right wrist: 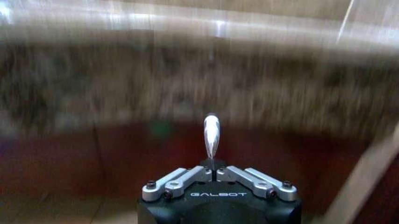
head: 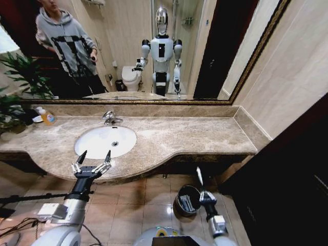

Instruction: Pick up the trash from the sink and place it in the trash bin.

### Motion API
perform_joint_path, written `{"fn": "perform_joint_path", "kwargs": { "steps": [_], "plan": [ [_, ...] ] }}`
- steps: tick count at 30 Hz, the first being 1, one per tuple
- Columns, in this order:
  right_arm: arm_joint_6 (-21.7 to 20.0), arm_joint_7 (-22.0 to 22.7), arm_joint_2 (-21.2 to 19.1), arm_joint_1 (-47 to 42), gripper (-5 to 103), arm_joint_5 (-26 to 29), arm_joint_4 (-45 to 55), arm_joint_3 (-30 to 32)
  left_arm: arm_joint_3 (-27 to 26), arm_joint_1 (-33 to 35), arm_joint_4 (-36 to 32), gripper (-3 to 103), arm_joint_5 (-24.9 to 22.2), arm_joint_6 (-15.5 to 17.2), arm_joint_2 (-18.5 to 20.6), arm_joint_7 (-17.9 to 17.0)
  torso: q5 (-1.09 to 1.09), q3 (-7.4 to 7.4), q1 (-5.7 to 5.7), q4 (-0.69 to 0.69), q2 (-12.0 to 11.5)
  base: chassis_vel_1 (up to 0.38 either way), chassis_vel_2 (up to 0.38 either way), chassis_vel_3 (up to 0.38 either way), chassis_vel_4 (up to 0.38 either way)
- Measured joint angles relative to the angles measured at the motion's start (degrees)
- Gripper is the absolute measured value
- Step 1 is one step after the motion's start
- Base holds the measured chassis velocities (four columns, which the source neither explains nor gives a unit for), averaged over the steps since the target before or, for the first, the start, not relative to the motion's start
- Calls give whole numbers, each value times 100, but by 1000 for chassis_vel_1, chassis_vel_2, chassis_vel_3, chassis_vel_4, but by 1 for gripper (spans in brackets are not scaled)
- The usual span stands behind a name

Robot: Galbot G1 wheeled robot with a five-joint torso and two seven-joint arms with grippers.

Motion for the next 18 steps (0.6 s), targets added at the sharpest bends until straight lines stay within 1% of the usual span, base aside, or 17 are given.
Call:
{"fn": "perform_joint_path", "kwargs": {
  "steps": [2,3,4,6,7,9,10,12,14,15,18],
  "plan": [
    [-139,-157,-7,189,0,282,-542,-10,0,0,0,100,0,0,0,0,1,0,0,0,0,0,0,0,0],
    [-337,-290,-27,413,0,610,-983,-15,0,0,0,100,0,0,0,0,1,0,0,0,0,0,0,0,0],
    [-337,-290,-27,413,0,610,-983,-15,0,0,0,100,0,0,0,0,1,0,0,0,0,0,0,0,0],
    [-511,-399,-49,764,0,914,-1514,-24,0,0,0,100,0,0,0,0,1,1,0,0,0,0,0,0,0],
    [-554,-441,-51,920,0,951,-1744,-22,1,0,0,100,0,0,0,1,1,0,0,0,-1,0,0,0,0],
    [-615,-509,-55,1283,0,951,-2248,-17,0,0,0,100,0,0,0,0,2,0,1,2,-1,0,0,0,0],
    [-615,-509,-55,1283,0,951,-2248,-17,0,0,0,100,0,0,0,0,2,0,1,2,-1,0,0,0,0],
    [-706,-597,-56,1553,0,941,-2660,-21,0,0,-1,100,0,0,0,0,1,1,1,1,-1,0,0,0,0],
    [-754,-679,-49,1889,0,794,-3182,-34,0,0,0,100,0,0,0,0,1,1,1,0,-1,0,0,0,0],
    [-754,-679,-49,1889,0,794,-3182,-34,0,0,0,100,0,0,0,0,1,1,1,0,-1,0,0,0,0],
    [-646,-805,-3,2380,0,390,-4177,-24,0,0,0,100,0,0,0,0,1,1,1,0,-1,0,0,0,0]
  ]
}}
